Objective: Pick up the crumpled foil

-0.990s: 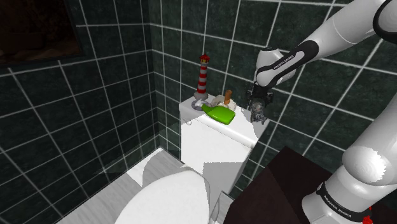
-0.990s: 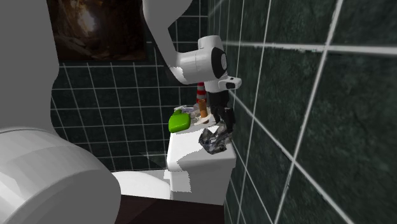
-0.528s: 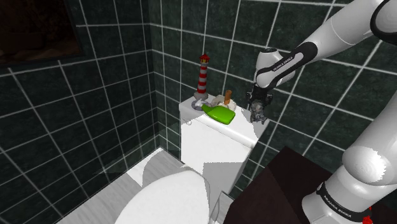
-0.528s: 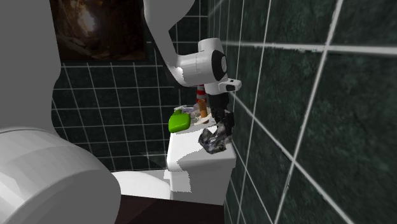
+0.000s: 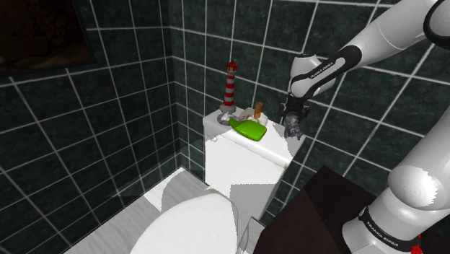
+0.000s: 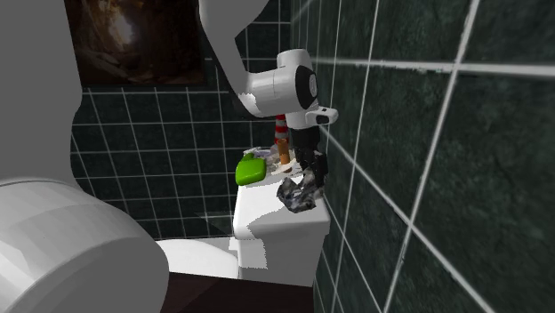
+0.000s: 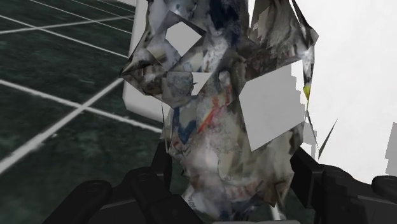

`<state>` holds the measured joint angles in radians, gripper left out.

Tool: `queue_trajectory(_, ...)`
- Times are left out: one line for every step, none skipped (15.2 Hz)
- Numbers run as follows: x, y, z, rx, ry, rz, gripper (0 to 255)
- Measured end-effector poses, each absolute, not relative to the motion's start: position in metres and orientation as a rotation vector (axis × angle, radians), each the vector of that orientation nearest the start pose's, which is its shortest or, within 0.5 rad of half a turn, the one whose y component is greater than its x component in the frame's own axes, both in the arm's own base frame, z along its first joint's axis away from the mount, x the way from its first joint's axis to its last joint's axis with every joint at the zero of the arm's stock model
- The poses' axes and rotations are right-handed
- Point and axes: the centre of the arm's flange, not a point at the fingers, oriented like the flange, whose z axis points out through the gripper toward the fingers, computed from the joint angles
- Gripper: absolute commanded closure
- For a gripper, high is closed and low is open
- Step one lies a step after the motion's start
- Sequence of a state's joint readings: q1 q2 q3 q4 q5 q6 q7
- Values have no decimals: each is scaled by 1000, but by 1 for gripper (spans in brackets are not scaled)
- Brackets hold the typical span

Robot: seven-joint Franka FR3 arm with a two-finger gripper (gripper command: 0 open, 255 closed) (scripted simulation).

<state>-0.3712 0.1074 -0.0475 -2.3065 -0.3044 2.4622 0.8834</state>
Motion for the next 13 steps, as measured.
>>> queue_trajectory(481, -213, 308, -2860, 1692, -151, 255)
queue_trajectory(481, -213, 311, -2863, 1689, -147, 255)
queue_trajectory(480, -214, 318, -2860, 1692, -152, 255)
queue_trajectory(480, -213, 323, -2859, 1694, -155, 255)
queue_trajectory(480, -214, 329, -2860, 1693, -152, 255)
queue_trajectory(479, -214, 332, -2860, 1693, -152, 255)
queue_trajectory(480, -214, 339, -2859, 1694, -154, 255)
queue_trajectory(480, -214, 345, -2859, 1695, -155, 255)
queue_trajectory(479, -213, 350, -2858, 1695, -156, 255)
queue_trajectory(480, -214, 354, -2859, 1695, -151, 255)
queue_trajectory(481, -214, 360, -2859, 1695, -153, 255)
queue_trajectory(481, -213, 367, -2858, 1695, -155, 255)
queue_trajectory(480, -214, 370, -2858, 1695, -156, 255)
